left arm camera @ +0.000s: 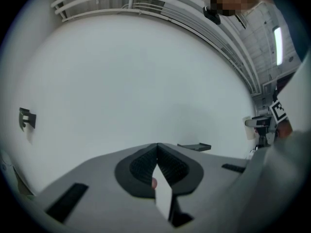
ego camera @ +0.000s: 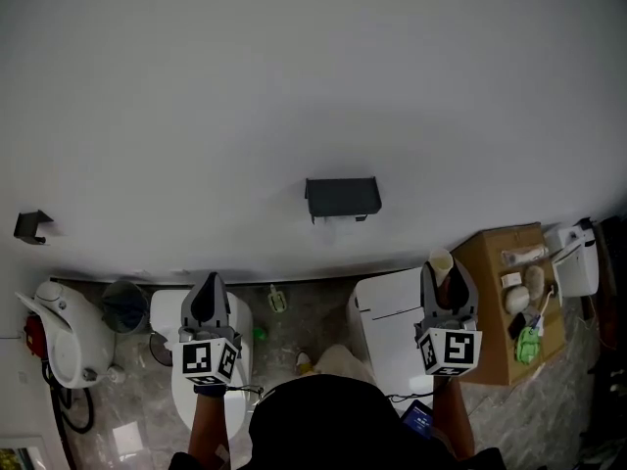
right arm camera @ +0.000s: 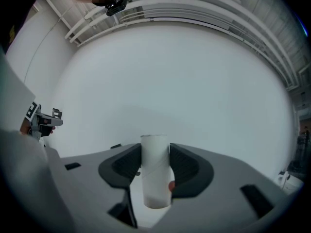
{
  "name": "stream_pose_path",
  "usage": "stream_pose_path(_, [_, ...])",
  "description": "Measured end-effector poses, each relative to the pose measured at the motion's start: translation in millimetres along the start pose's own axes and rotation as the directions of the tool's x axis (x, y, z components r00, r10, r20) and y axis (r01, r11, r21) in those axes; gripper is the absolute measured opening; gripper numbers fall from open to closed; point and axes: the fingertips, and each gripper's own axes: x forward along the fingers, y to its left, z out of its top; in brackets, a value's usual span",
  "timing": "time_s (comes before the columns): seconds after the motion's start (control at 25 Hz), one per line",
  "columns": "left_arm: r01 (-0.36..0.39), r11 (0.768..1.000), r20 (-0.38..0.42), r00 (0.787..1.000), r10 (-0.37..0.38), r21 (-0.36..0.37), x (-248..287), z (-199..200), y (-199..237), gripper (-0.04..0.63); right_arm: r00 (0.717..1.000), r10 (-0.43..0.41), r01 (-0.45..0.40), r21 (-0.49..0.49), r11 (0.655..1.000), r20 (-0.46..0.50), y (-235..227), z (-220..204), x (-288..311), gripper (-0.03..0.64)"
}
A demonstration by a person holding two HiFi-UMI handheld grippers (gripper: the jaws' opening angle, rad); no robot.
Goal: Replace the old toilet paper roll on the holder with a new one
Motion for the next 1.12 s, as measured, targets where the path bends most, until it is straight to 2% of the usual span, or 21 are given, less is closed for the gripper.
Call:
stream_pose_path(0.12, [0.002, 0.999, -0.006, 1.0, -0.001, 0.041, -3.3, 0.0, -2.1, 0.012, 1.0, 0.005, -0.005, -0.002, 1.0, 0.013, 1.1, 4.9, 2.0, 0.178])
stream_pose_path(0.24, [-0.029, 0.997, -0.004, 1.0, 0.029, 0.078, -8.0, 4.0, 9.5, 0.012, 1.0, 0.018, -0.017, -0.004, 1.0, 0.024, 5.9, 7.8, 3.2, 0.178])
stream_pose_path(0.44, [-0.057, 0.995, 0.003, 0.998, 0.057, 0.081, -11.5, 10.3, 22.7, 0.012, 1.0, 0.017, -0.017, -0.007, 1.0, 0.016, 2.9, 3.0, 1.3, 0.178])
stream_pose_path(0.84, [-0.044, 0.996, -0.016, 0.999, 0.046, 0.077, -13.8, 2.7, 5.5, 0.012, 0.999, 0.042, -0.042, -0.021, 0.999, 0.001, 2.8, -2.1, 3.8, 0.178])
stream_pose_path(0.96, [-0.044, 0.996, -0.024, 0.999, 0.046, 0.074, -19.7, 0.3, 2.6, 0.012, 0.998, 0.067, -0.067, -0.039, 0.997, 0.01, 8.7, 8.1, 8.0, 0.179])
stream_pose_path(1.12, [-0.038, 0.995, -0.031, 0.999, 0.041, 0.093, -25.9, -4.8, -4.2, 0.012, 0.998, 0.054, -0.053, -0.024, 0.998, 0.023, 2.7, 14.2, 13.3, 0.179])
